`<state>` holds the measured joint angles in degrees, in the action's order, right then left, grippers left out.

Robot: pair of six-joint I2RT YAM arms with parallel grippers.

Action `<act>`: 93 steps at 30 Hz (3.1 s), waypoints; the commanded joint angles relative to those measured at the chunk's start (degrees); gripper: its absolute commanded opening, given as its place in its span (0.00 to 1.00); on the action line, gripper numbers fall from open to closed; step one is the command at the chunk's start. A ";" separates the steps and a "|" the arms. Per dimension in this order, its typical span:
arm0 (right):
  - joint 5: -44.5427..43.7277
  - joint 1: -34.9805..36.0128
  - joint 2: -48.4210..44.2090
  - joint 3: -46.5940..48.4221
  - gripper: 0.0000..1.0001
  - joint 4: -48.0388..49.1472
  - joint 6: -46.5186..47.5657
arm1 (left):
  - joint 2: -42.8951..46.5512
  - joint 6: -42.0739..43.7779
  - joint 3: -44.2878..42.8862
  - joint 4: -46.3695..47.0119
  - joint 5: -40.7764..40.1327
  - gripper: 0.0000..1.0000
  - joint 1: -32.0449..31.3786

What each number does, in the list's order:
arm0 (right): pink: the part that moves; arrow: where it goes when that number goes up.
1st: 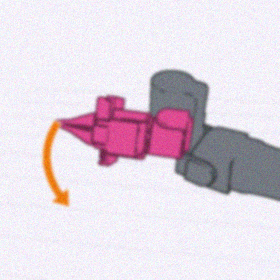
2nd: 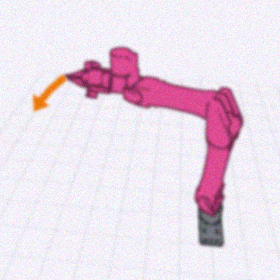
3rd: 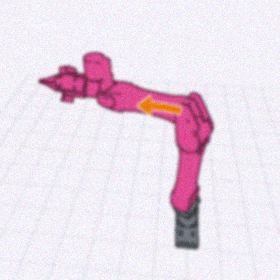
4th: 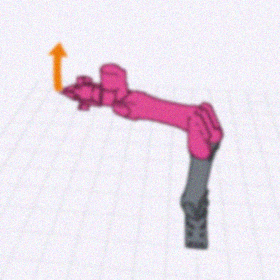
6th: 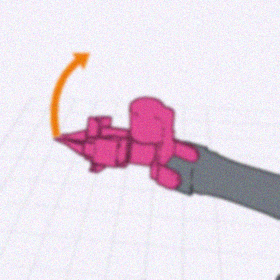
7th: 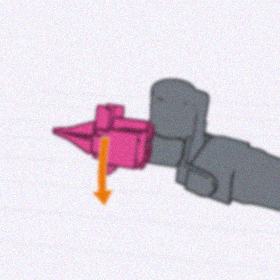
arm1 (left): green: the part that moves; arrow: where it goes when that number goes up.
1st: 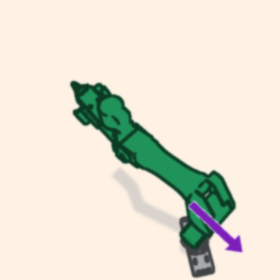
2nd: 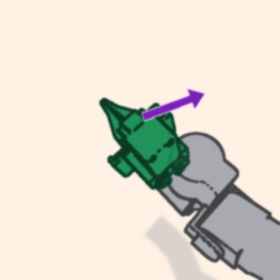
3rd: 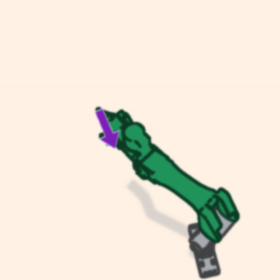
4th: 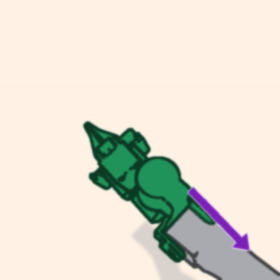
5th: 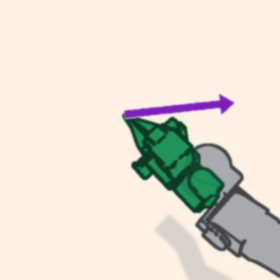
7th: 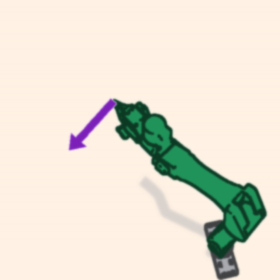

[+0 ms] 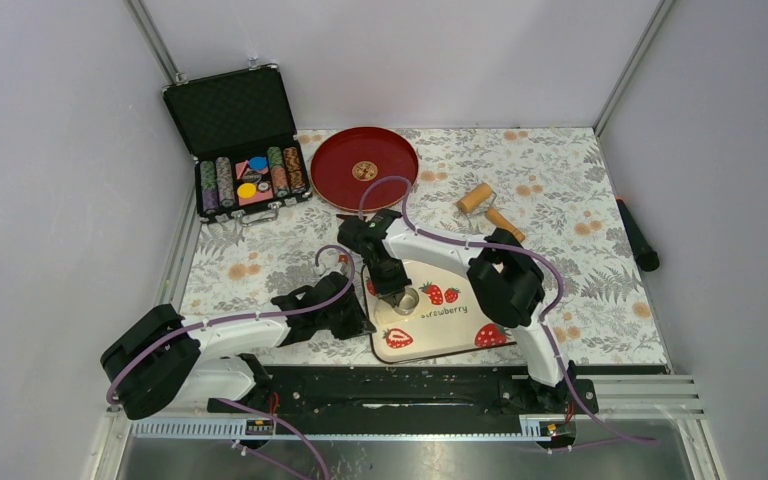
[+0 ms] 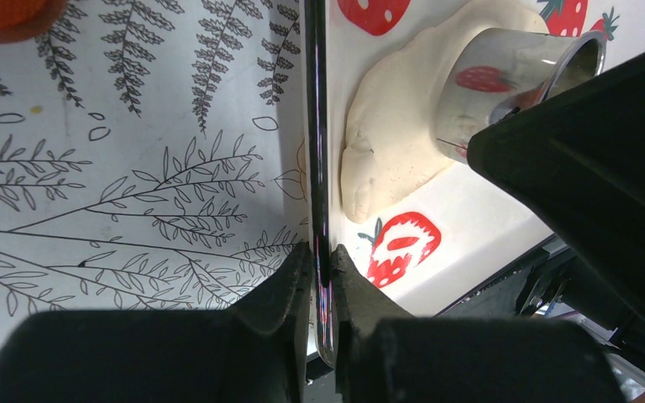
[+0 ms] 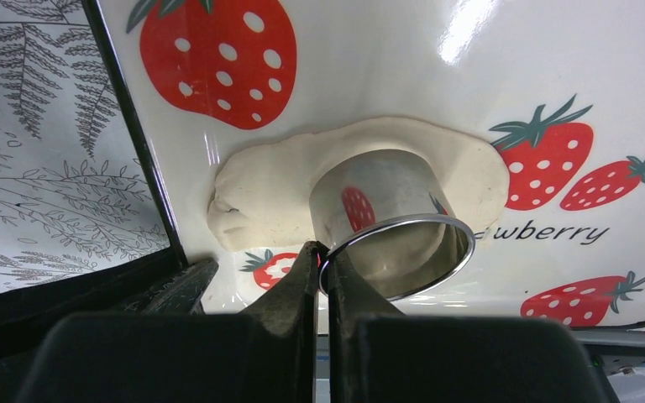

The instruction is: Roll out the dumpling wrappers from the dough

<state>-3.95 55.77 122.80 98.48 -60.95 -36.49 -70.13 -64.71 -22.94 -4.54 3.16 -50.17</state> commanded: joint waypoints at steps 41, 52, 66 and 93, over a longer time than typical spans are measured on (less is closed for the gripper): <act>4.28 -1.88 -41.61 -17.32 1.00 -0.35 -0.51 | -3.20 15.27 -13.14 -15.48 -0.52 0.54 -0.07; 4.23 -2.02 -61.39 -33.53 0.99 1.37 -7.91 | 18.67 19.59 -15.50 -27.55 -3.67 0.89 1.21; 28.68 -20.44 -55.12 -47.11 0.82 22.21 -1.66 | 5.71 22.60 -20.39 -17.46 17.24 0.72 13.08; 34.39 -24.88 -23.38 -37.30 0.31 31.84 3.34 | -21.82 25.42 -33.33 -14.30 22.39 0.38 11.73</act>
<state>28.14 31.33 98.10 62.54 -31.79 -33.43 -90.96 -40.27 -54.37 -21.10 23.40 -37.50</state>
